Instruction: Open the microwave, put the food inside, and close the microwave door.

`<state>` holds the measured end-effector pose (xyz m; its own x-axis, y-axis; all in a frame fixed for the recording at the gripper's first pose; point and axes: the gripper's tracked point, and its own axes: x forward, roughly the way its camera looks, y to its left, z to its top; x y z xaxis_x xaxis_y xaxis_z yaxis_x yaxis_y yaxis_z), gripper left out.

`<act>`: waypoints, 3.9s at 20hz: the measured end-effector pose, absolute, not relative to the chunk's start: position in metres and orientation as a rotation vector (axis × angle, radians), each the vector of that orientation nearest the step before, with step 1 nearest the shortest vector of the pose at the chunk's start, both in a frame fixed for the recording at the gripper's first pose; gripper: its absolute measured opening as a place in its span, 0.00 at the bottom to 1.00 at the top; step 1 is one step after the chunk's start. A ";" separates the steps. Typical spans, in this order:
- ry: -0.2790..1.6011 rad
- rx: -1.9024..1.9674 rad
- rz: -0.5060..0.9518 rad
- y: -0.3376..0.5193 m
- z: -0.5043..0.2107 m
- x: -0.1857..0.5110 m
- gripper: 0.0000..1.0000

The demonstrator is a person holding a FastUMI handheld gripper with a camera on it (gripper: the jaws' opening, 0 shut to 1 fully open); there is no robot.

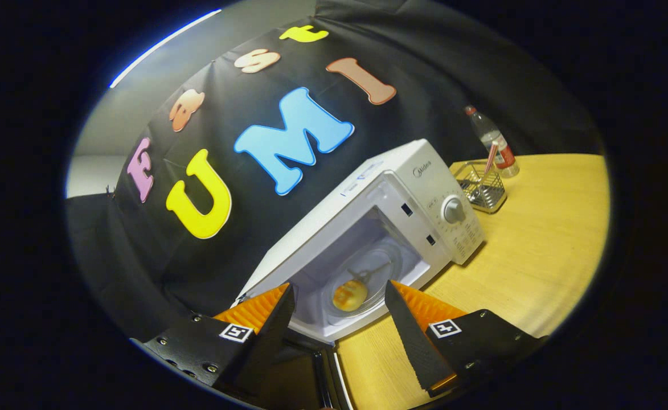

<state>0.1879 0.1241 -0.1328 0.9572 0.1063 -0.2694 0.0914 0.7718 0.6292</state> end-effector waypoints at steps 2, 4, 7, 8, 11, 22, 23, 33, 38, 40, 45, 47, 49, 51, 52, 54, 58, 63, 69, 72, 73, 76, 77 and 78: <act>0.278 0.623 0.030 0.123 -0.117 0.167 0.96; 0.259 0.555 0.054 0.123 -0.101 0.145 0.96; 0.217 0.479 0.103 0.129 -0.077 0.114 0.96; 0.209 0.453 0.115 0.132 -0.072 0.104 0.96; 0.177 0.394 0.175 0.146 -0.052 0.076 0.96; 0.160 0.179 0.355 0.214 -0.031 -0.015 0.96; 0.161 0.168 0.375 0.221 -0.031 -0.021 0.96; 0.194 0.049 0.577 0.303 -0.058 -0.073 0.63; 0.261 -0.064 0.738 0.351 -0.107 -0.091 0.09; 0.296 -0.102 0.752 0.354 -0.124 -0.098 0.01; 0.357 -0.092 0.694 0.353 -0.153 -0.082 0.01; 0.373 -0.101 0.671 0.346 -0.160 -0.074 0.01; 0.386 -0.106 0.653 0.341 -0.166 -0.069 0.01; 0.399 -0.093 0.651 0.342 -0.172 -0.065 0.01; 0.403 -0.092 0.649 0.344 -0.173 -0.062 0.01; 0.416 -0.098 0.645 0.345 -0.177 -0.057 0.01; 0.426 -0.096 0.640 0.340 -0.178 -0.053 0.01; 0.434 -0.100 0.566 0.311 -0.180 -0.051 0.01; 0.445 -0.088 0.445 0.270 -0.179 -0.037 0.01; 0.440 -0.071 0.392 0.252 -0.174 -0.025 0.01; 0.437 -0.074 0.372 0.246 -0.173 -0.020 0.01; 0.427 -0.069 0.319 0.226 -0.169 -0.005 0.01; 0.428 -0.068 0.301 0.220 -0.169 0.000 0.01; 0.430 -0.065 0.285 0.214 -0.169 0.005 0.01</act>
<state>0.0045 0.2136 -0.1693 0.8697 0.2588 -0.4202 -0.2863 0.9581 -0.0025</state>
